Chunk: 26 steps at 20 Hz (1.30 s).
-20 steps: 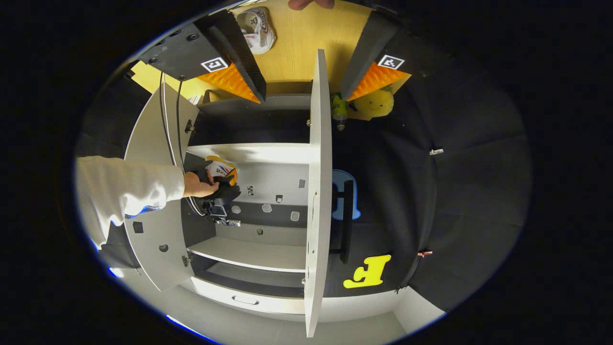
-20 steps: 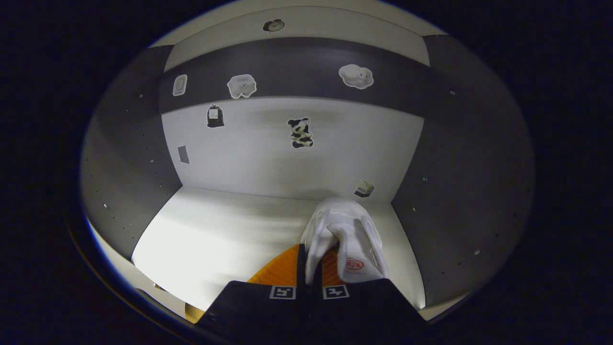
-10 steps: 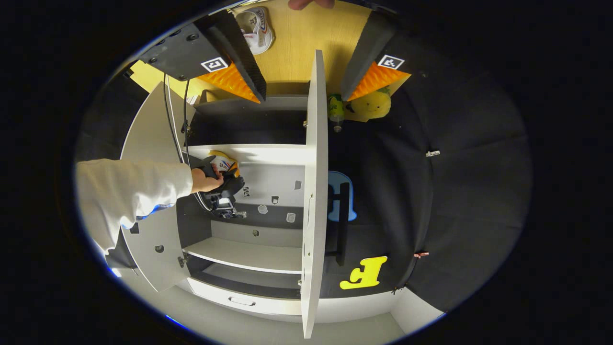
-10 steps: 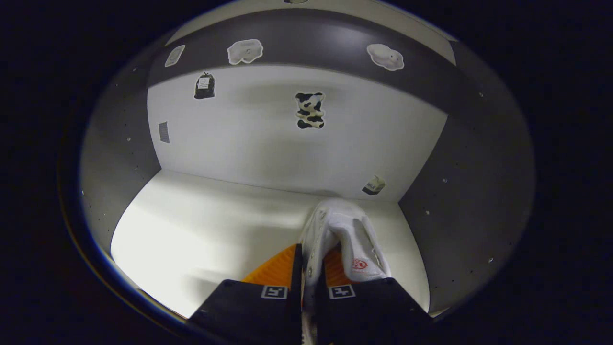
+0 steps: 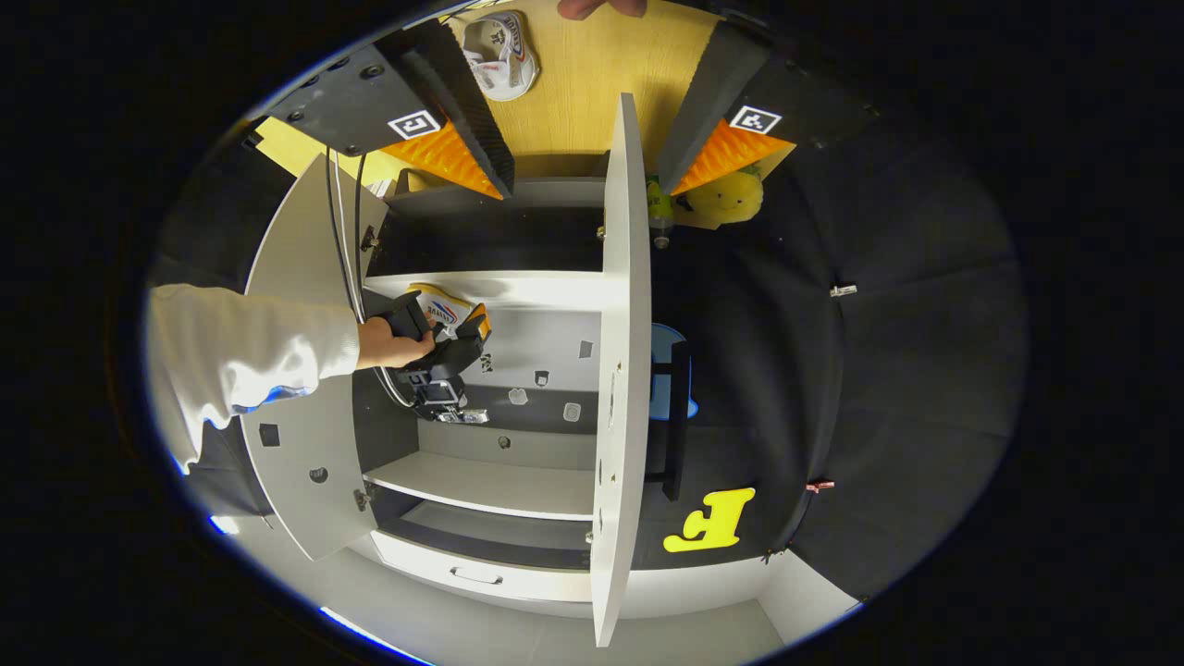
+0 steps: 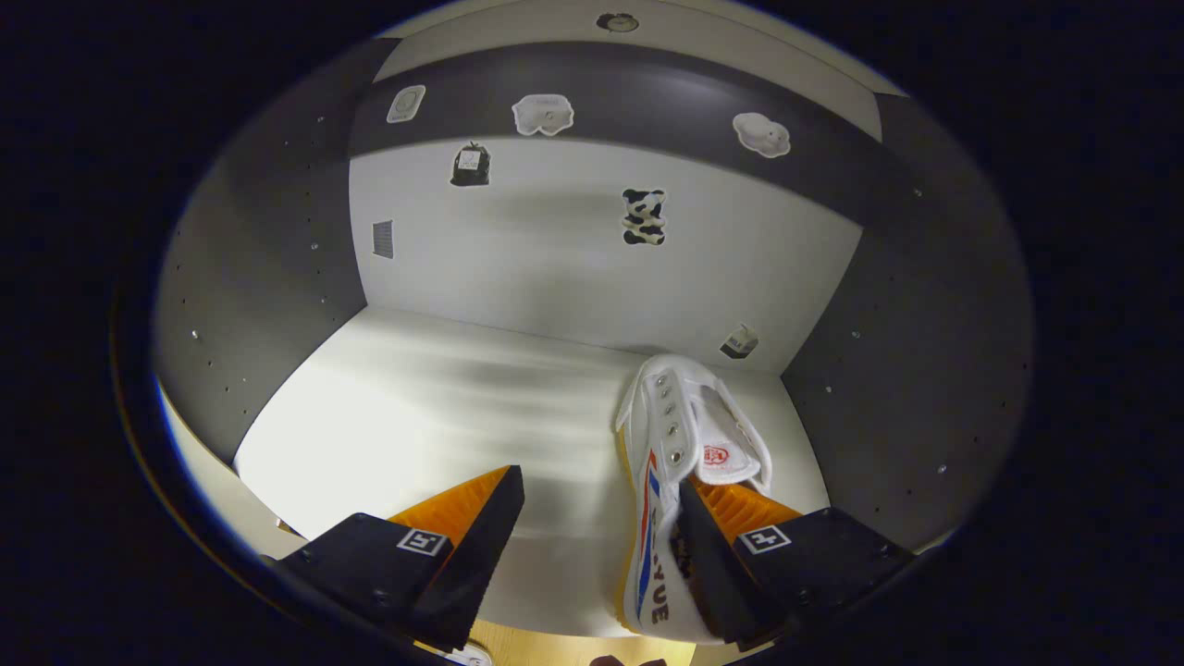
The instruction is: Grab one shoe with the right hand and put it into the shoe cabinet, grab the other shoe with the left hand and put it into the shoe cabinet; then close the right door with the right hand and the left door with the left hand.
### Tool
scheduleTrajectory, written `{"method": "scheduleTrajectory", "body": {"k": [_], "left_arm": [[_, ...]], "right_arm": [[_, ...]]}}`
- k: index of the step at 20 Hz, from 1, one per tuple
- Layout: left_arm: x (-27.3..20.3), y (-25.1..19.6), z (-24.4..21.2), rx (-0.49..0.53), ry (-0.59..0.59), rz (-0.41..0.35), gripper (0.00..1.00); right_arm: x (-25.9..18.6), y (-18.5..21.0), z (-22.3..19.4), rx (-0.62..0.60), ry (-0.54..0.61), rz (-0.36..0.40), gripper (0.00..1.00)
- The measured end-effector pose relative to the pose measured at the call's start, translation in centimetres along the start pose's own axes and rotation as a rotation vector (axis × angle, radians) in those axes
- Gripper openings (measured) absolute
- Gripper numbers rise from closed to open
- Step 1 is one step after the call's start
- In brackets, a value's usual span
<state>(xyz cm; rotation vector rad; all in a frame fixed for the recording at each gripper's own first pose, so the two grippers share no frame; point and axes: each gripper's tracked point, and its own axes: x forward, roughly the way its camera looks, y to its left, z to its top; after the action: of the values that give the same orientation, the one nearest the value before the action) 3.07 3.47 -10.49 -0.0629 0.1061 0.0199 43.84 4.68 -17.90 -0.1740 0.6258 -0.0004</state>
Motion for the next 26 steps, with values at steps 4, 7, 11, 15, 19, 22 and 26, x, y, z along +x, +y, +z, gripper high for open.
{"method": "scheduleTrajectory", "body": {"k": [4,7,11,15,19,22,26], "left_arm": [[-0.5,-0.5,0.2,0.005,-0.005,-0.003,0.97],[-0.5,-1.0,0.1,0.014,-0.017,-0.013,0.97],[0.0,-1.8,-1.1,0.043,-0.022,-0.024,0.97],[0.0,-2.8,-2.6,0.025,-0.037,-0.051,0.97],[0.1,-4.0,-6.2,0.025,-0.02,-0.083,0.97],[0.0,-5.5,-11.0,0.066,0.049,-0.125,0.97],[0.1,-7.7,-19.0,0.105,0.206,-0.168,0.96]], "right_arm": [[-4.4,-0.8,3.1,0.042,-0.155,0.017,0.98],[-9.2,-1.4,5.7,0.074,-0.316,0.036,0.98],[-16.0,-1.8,5.9,0.118,-0.479,0.054,0.98],[-22.6,-2.1,3.6,0.145,-0.582,0.062,0.98],[-28.7,-2.1,0.0,0.171,-0.647,0.08,0.98],[-32.5,-2.1,-2.7,0.158,-0.681,0.086,0.98],[-36.2,-2.7,-6.3,0.18,-0.67,0.089,0.96]]}}
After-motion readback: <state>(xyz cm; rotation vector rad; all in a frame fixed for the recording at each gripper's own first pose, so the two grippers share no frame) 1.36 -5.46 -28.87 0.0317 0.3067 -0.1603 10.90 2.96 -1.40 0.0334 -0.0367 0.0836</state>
